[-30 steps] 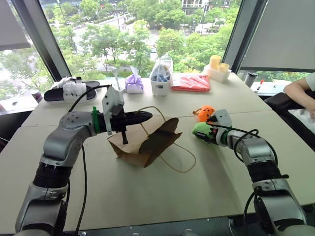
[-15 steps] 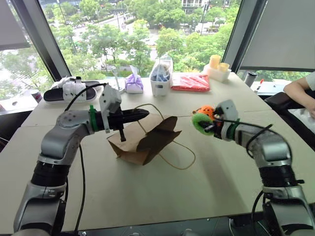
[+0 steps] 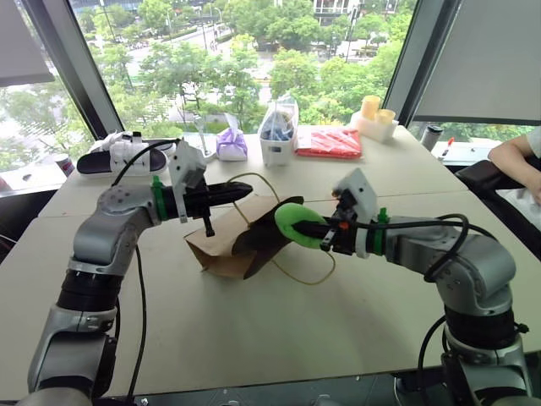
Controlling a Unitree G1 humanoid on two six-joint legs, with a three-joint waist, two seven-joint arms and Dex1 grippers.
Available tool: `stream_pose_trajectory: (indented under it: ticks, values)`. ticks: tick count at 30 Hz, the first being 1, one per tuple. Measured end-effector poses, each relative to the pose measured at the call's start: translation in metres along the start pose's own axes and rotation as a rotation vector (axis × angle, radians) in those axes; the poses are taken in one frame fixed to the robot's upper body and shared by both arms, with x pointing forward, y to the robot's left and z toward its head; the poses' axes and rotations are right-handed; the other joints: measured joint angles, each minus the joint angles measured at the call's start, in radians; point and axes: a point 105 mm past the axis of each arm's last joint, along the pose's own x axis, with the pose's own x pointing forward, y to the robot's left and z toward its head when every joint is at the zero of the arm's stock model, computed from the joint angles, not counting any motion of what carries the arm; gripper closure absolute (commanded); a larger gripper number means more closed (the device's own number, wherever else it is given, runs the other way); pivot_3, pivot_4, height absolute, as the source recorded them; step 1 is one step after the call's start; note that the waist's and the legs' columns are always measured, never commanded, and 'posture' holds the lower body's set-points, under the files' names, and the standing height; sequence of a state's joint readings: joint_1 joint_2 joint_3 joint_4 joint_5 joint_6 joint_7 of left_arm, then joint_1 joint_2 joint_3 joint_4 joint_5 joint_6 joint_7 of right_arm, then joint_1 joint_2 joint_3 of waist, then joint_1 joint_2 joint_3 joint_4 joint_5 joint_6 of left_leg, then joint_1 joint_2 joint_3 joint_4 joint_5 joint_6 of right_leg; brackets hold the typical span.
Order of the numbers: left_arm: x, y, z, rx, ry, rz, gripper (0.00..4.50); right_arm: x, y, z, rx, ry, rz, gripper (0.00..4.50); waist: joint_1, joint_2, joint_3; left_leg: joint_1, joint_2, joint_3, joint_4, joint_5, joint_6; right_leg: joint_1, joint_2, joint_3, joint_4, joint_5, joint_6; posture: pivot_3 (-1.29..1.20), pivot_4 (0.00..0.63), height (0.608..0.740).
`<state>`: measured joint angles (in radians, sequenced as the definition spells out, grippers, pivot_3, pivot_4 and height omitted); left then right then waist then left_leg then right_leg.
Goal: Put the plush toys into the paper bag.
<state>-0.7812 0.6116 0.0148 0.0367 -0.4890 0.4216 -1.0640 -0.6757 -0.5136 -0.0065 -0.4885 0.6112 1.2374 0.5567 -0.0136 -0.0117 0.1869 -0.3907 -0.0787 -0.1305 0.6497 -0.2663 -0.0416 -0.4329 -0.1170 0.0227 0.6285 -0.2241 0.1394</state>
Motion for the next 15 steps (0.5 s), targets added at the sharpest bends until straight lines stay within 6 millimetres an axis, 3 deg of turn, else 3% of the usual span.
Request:
stream_pose_trajectory:
  ticks: [8, 15]
  values:
    - [0.006, 0.002, 0.008, 0.006, -0.028, 0.011, 4.50, 0.043, 0.028, -0.019, -0.060, 0.065, 0.127, 4.46, -0.007, 0.000, 0.000, 0.000, 0.000, 0.000, -0.001, 0.000, 0.000, -0.001, 0.000, 0.000, 0.001, 0.000, 0.000, 0.00, 0.150, 0.740]
    - [0.007, -0.003, 0.013, 0.001, -0.041, -0.004, 4.50, 0.076, 0.032, -0.014, -0.122, 0.051, 0.178, 4.46, -0.007, 0.000, 0.000, 0.000, 0.000, 0.000, -0.001, 0.001, -0.002, -0.001, 0.000, 0.000, 0.001, 0.000, 0.000, 0.00, 0.150, 0.740]
